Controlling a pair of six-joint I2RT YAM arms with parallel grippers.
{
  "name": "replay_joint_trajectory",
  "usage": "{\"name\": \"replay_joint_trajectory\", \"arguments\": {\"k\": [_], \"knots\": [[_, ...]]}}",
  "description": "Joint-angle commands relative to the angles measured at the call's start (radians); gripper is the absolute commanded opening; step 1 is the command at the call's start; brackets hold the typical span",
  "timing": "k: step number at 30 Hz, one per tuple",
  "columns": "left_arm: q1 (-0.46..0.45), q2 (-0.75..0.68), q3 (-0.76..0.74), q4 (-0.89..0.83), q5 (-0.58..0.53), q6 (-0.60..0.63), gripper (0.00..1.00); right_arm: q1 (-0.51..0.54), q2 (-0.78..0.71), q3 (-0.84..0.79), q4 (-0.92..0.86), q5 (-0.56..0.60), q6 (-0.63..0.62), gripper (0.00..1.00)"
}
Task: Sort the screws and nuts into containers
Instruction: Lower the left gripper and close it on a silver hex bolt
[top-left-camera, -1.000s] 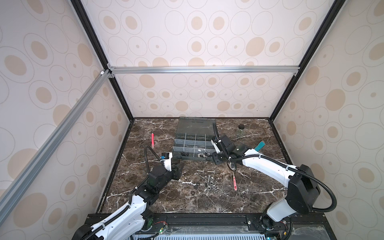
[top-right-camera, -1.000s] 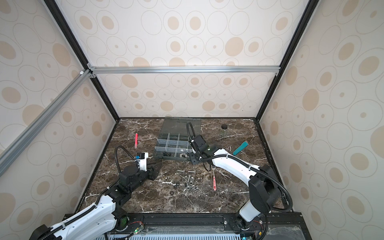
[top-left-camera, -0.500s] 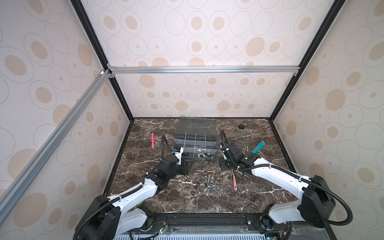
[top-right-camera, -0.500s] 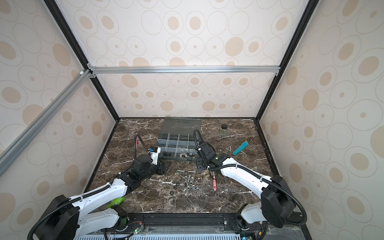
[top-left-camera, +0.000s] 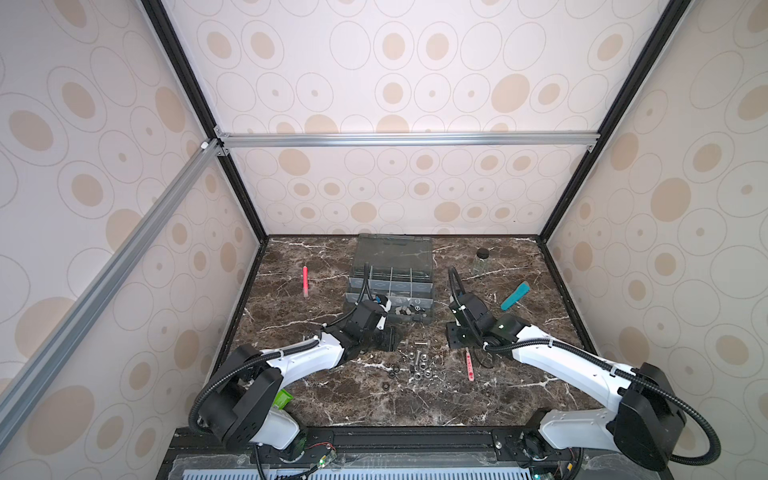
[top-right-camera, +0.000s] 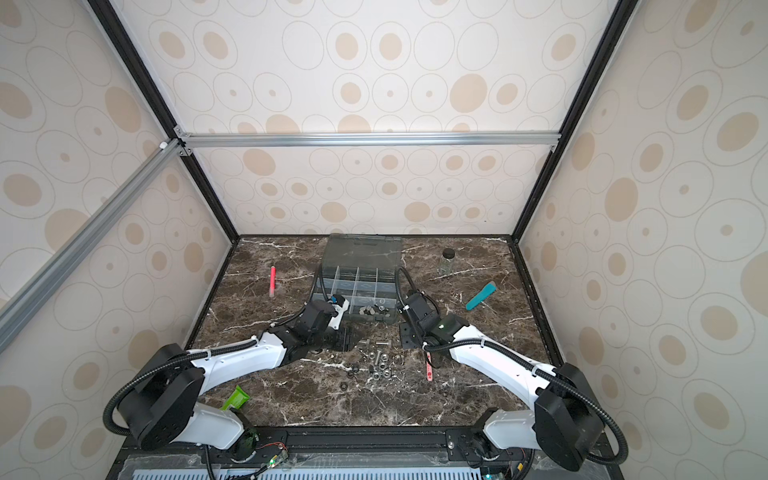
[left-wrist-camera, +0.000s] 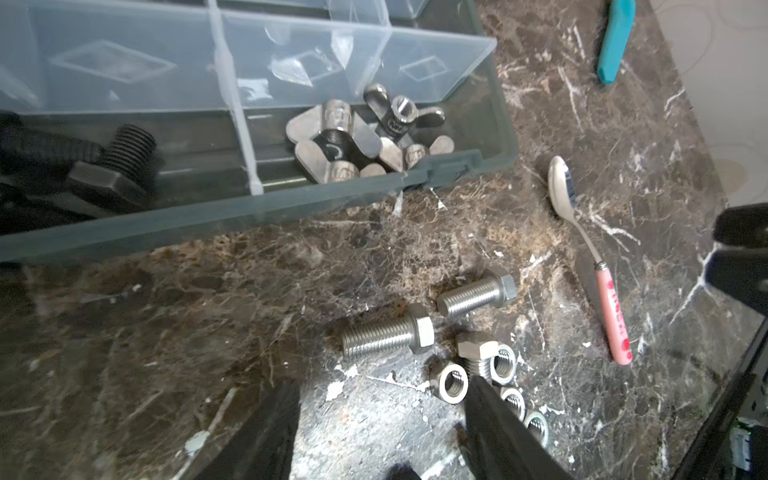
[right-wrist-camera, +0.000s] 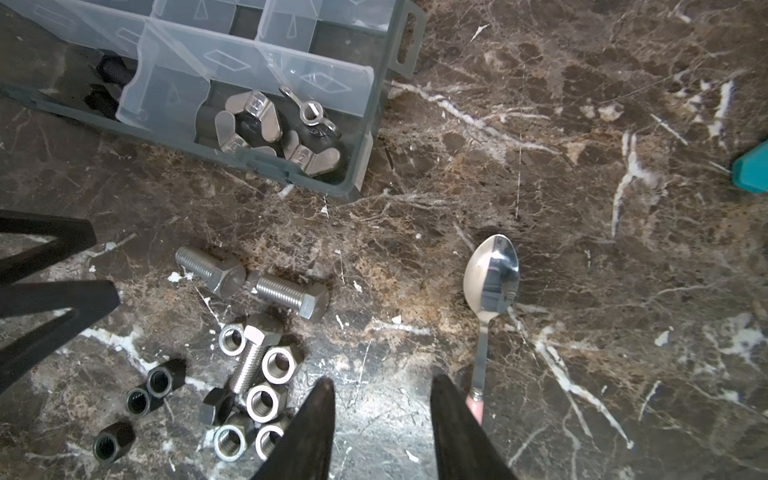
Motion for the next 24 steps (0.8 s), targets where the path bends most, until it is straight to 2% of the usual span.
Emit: {"name": "replay_joint_trajectory", "arguments": {"k": [1, 9, 24], "knots": [[-0.03, 0.043, 0.069, -0.072, -0.013, -0.023, 0.65, -0.004, -0.029, -0.021, 0.001, 0.011, 0.025, 0.42], [-0.063, 0.155, 0.12, -0.085, -0.048, -0.077, 0.67, -0.005, -0.042, -0.035, -0.008, 0.017, 0.018, 0.42], [-0.08, 0.264, 0.197, -0.124, -0.094, -0.066, 0.67, -0.003, -0.057, -0.07, 0.011, 0.038, 0.027, 0.43]]}}
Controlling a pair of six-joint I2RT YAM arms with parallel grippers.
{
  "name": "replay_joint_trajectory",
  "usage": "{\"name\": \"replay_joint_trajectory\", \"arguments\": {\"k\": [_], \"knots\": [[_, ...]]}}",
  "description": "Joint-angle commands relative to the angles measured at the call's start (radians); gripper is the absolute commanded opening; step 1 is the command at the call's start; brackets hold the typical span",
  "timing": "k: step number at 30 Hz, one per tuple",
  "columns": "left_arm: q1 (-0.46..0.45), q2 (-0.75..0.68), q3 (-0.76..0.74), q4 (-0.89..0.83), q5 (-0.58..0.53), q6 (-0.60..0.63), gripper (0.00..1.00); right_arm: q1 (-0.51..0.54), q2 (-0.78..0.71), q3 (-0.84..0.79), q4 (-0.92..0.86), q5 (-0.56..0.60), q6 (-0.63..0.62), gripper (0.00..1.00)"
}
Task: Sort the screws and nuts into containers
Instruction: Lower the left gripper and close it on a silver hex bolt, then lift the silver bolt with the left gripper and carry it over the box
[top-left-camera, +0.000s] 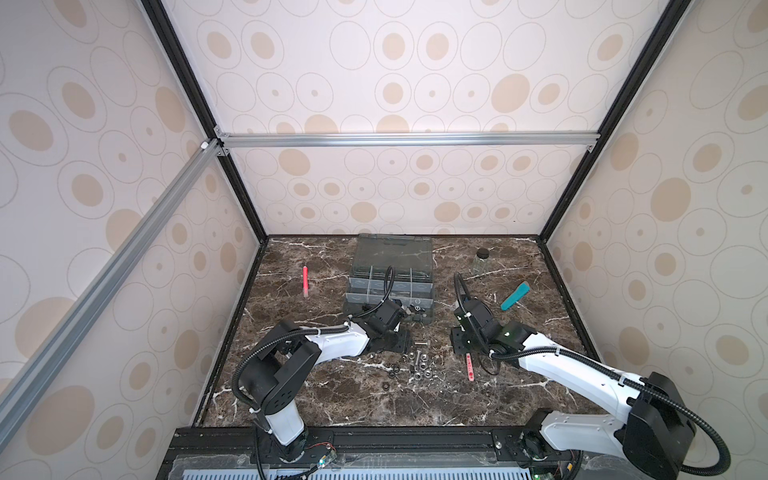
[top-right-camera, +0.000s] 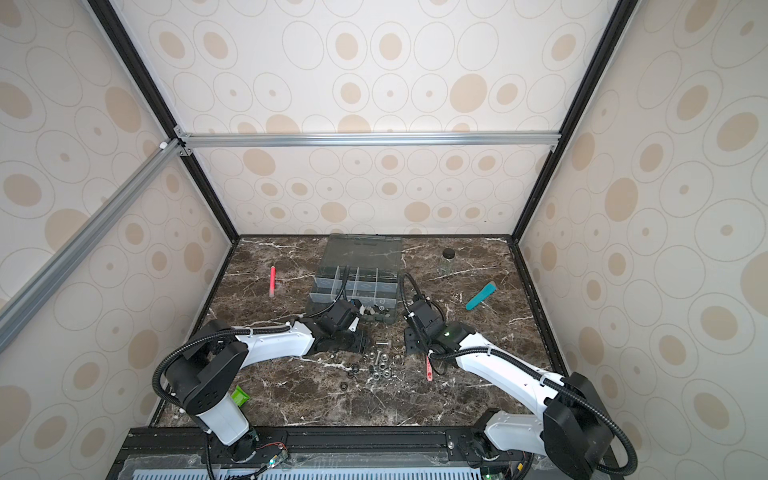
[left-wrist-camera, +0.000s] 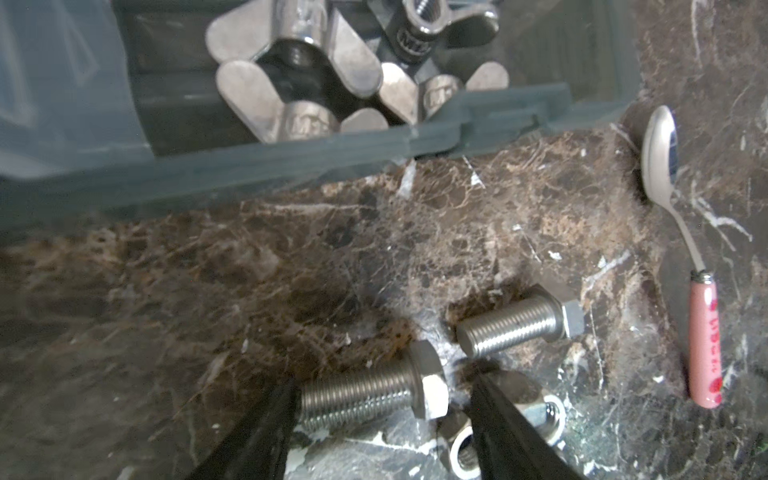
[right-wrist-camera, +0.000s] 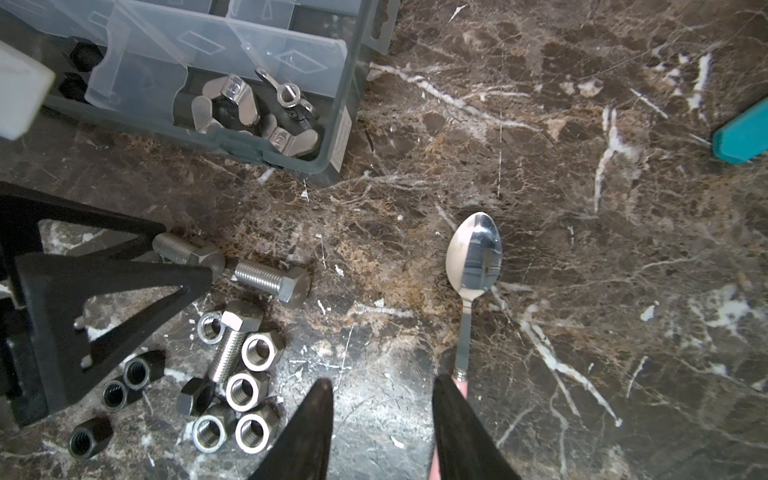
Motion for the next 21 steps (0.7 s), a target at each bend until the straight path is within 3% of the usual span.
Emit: {"name": "replay_joint_trajectory", "arguments": {"k": [1, 12, 21], "knots": [[-0.015, 0.034, 0.038, -0.05, -0.033, -0.007, 0.67, -0.004, 0.005, -0.003, -0.002, 0.019, 0.011, 0.43], [-0.029, 0.072, 0.05, -0.076, -0.057, 0.024, 0.59, -0.003, 0.016, -0.002, 0.0, 0.021, 0.014, 0.43], [-0.034, 0.073, 0.047, -0.061, -0.045, 0.041, 0.45, -0.005, 0.037, 0.011, -0.001, 0.012, 0.015, 0.43]]}}
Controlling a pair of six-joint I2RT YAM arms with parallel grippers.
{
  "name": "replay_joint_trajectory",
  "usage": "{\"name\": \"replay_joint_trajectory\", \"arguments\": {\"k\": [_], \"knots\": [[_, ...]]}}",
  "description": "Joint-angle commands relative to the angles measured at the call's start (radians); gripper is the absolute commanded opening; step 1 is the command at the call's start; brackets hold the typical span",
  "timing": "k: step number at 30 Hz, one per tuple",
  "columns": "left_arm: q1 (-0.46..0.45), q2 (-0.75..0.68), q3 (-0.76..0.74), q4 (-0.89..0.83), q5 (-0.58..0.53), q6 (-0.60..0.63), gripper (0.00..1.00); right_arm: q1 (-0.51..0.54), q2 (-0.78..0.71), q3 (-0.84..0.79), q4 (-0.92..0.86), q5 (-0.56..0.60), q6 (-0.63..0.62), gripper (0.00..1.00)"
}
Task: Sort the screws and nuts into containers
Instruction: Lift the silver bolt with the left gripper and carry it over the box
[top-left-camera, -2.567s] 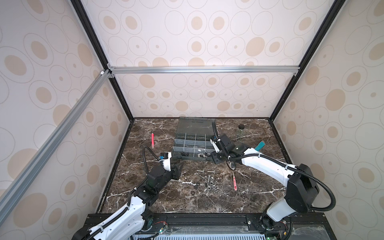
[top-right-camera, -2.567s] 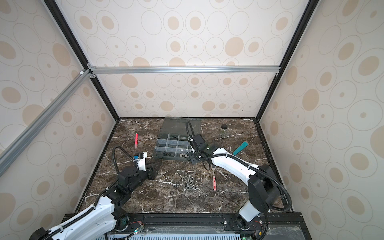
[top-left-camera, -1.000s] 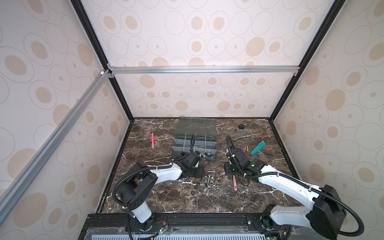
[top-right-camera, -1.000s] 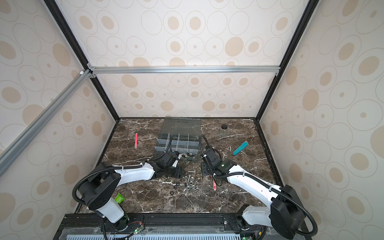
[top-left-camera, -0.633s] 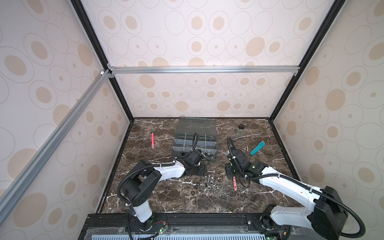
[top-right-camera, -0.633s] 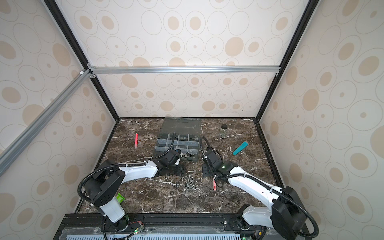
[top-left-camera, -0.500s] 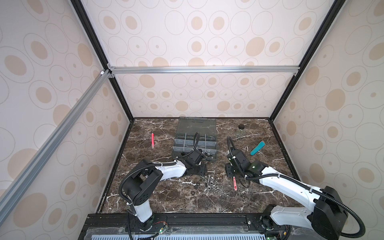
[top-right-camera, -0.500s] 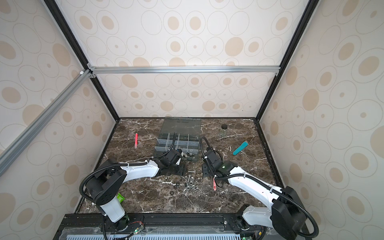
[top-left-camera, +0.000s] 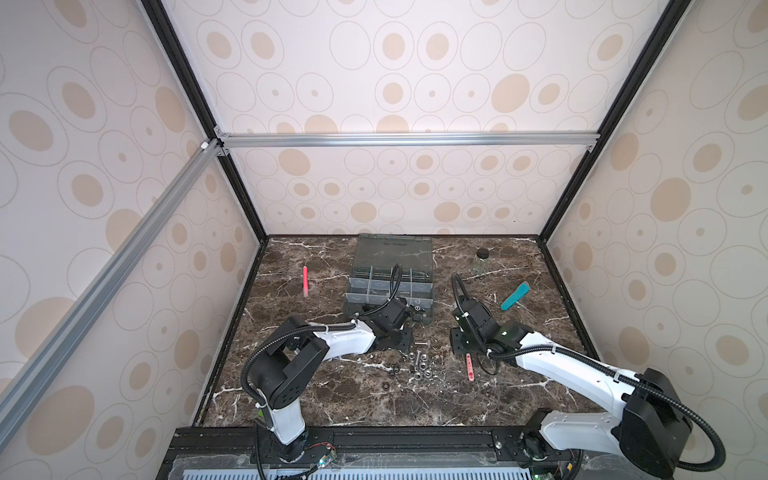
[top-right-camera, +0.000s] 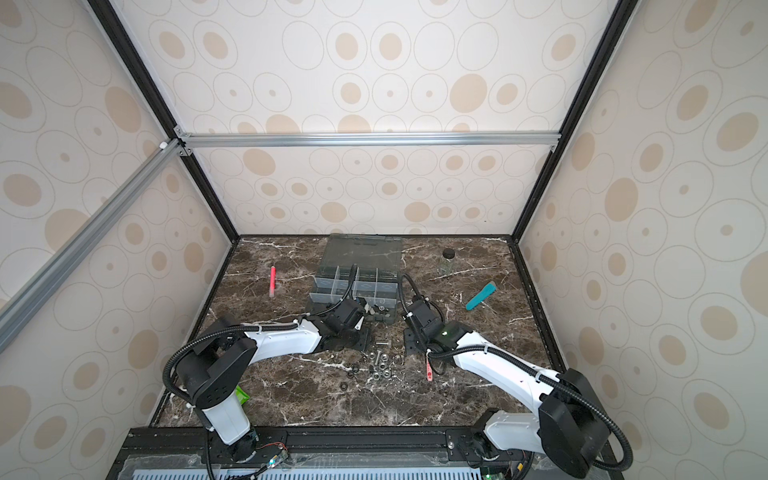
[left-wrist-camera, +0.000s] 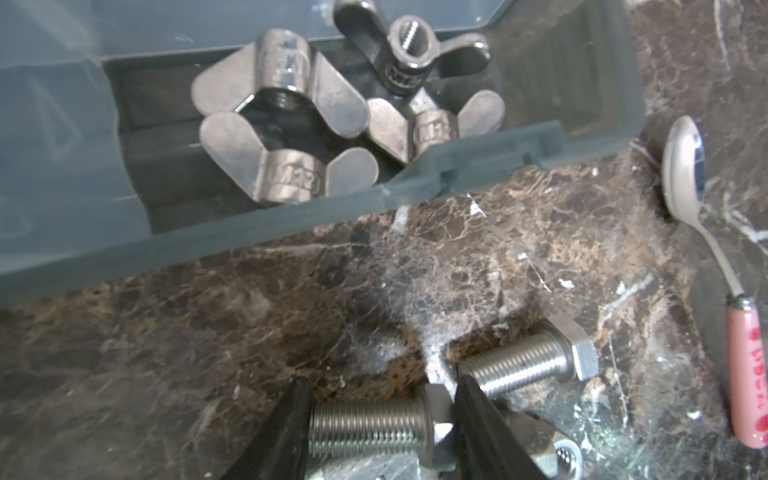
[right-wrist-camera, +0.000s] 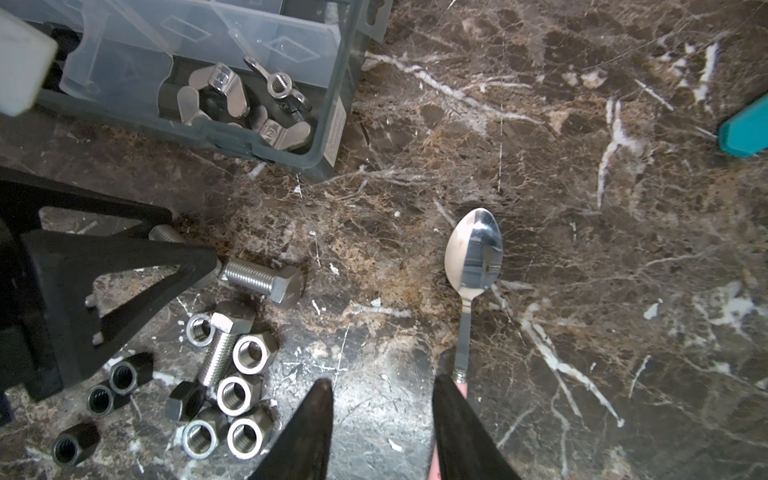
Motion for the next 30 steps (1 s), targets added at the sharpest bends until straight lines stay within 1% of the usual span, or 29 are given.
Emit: {"name": "replay_joint_trajectory", "arguments": {"k": [1, 6, 10, 15, 20, 23, 27, 30], "knots": [[-0.012, 0.027, 0.005, -0.054, 0.006, 0.009, 0.44, -0.004, 0.009, 0.013, -0.005, 0.01, 0.013, 0.43], [-0.008, -0.003, 0.023, -0.071, -0.017, 0.026, 0.41, -0.004, 0.003, 0.014, -0.013, 0.017, 0.013, 0.43], [0.015, -0.054, 0.043, -0.096, -0.029, 0.046, 0.4, -0.003, -0.006, 0.016, -0.018, 0.027, 0.011, 0.43], [0.08, -0.139, 0.073, -0.134, -0.037, 0.083, 0.4, -0.004, -0.009, 0.016, -0.021, 0.026, 0.01, 0.43], [0.19, -0.212, 0.117, -0.159, -0.037, 0.151, 0.4, -0.004, -0.014, 0.018, -0.023, 0.026, 0.009, 0.43], [0.29, -0.215, 0.159, -0.172, -0.027, 0.204, 0.4, -0.003, -0.016, 0.023, -0.024, 0.029, 0.007, 0.43], [0.415, -0.148, 0.254, -0.199, -0.003, 0.249, 0.4, -0.004, -0.023, 0.031, -0.032, 0.029, 0.005, 0.43], [0.459, -0.08, 0.328, -0.219, 0.0, 0.283, 0.41, -0.003, -0.034, 0.036, -0.035, 0.033, 0.008, 0.43]]}}
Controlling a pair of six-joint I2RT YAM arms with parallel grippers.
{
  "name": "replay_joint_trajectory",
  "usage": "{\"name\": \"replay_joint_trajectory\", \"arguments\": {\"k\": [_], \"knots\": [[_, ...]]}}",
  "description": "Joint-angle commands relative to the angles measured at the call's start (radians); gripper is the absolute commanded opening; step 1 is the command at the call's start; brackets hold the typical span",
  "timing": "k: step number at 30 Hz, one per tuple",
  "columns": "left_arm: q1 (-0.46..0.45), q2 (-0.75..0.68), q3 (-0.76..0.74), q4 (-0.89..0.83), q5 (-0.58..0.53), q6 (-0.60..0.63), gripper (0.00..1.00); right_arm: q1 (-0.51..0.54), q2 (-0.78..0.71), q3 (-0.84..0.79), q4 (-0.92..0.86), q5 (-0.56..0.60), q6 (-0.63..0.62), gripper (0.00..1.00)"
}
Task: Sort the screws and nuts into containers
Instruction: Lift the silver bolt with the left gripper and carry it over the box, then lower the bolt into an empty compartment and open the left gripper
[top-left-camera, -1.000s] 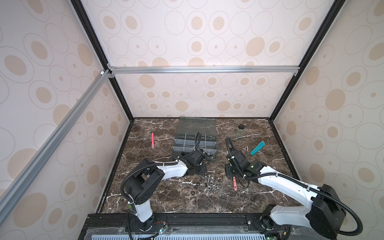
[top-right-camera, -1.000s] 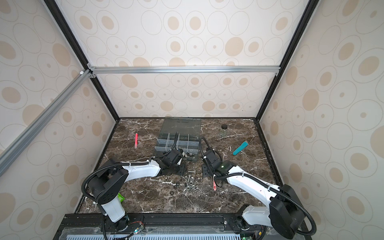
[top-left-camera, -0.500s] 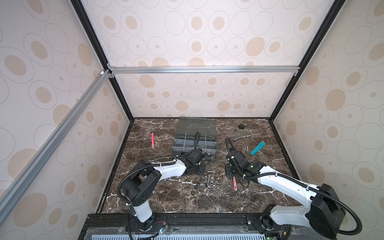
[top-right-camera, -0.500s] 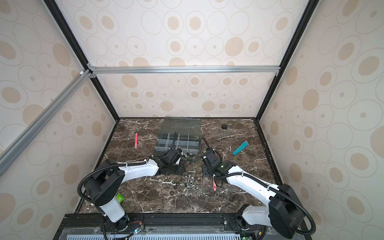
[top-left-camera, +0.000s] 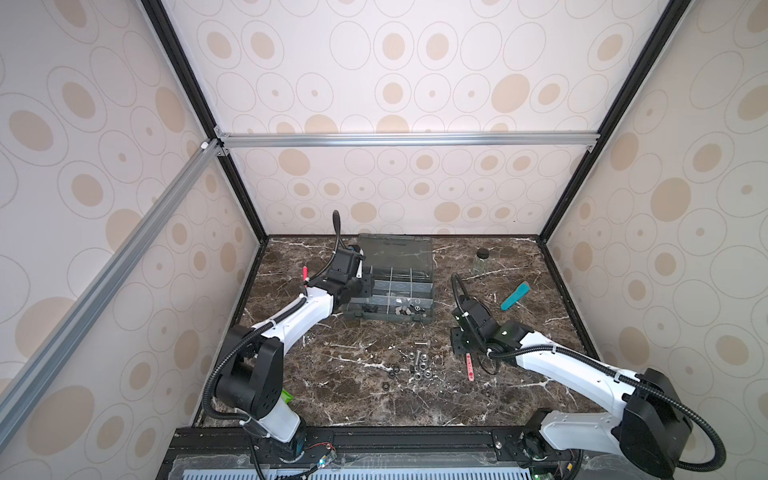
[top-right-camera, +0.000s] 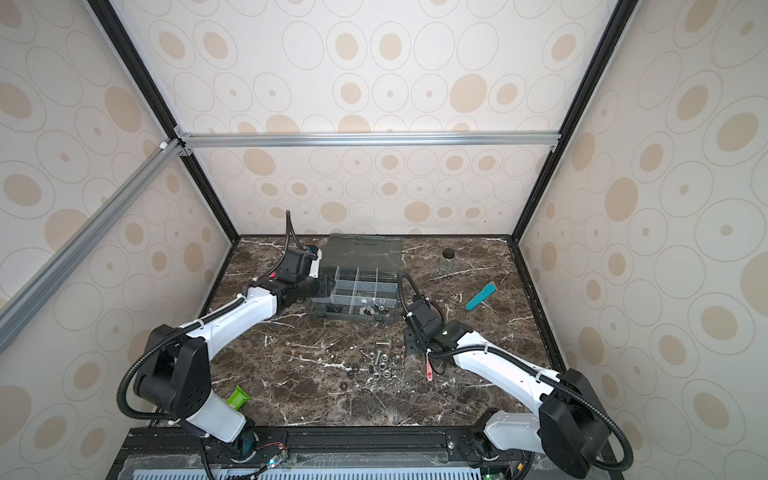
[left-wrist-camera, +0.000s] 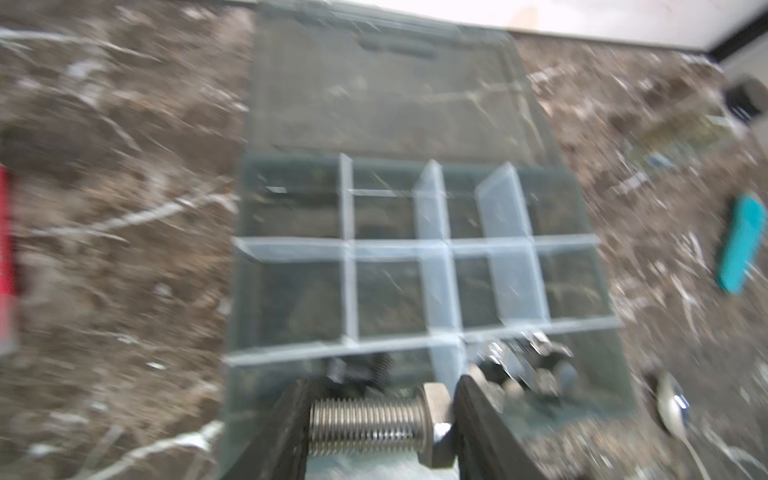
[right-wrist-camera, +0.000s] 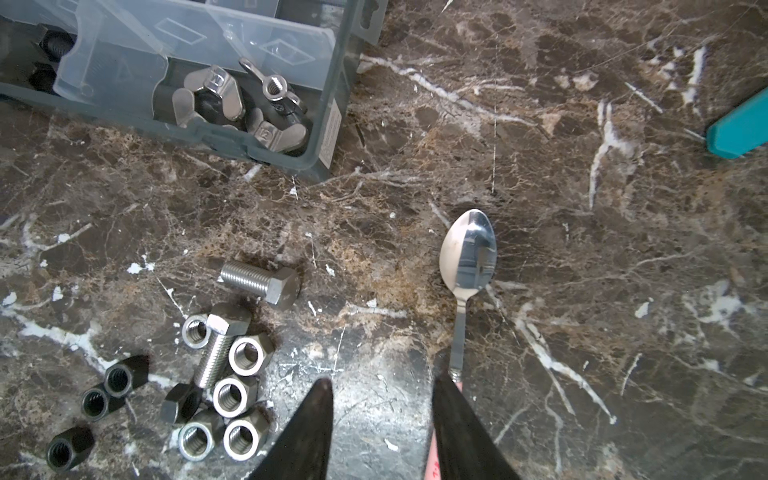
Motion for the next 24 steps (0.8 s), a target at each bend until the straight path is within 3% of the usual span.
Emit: {"name": "replay_joint_trajectory", "arguments": {"k": [1, 10, 15, 24], "knots": [[0.035, 0.064, 0.093, -0.054, 0.006, 0.076, 0.41, -0.003, -0.025, 0.031, -0.032, 0.021, 0.009, 0.43], [0.065, 0.178, 0.15, -0.008, 0.044, 0.048, 0.41, -0.004, -0.076, 0.017, -0.064, 0.042, 0.02, 0.43], [0.069, 0.18, 0.133, 0.017, 0.054, 0.022, 0.58, -0.004, -0.116, -0.002, -0.082, 0.063, 0.029, 0.43], [0.073, 0.116, 0.073, 0.05, 0.067, 0.007, 0.6, -0.004, -0.155, -0.029, -0.089, 0.069, 0.043, 0.44]]}}
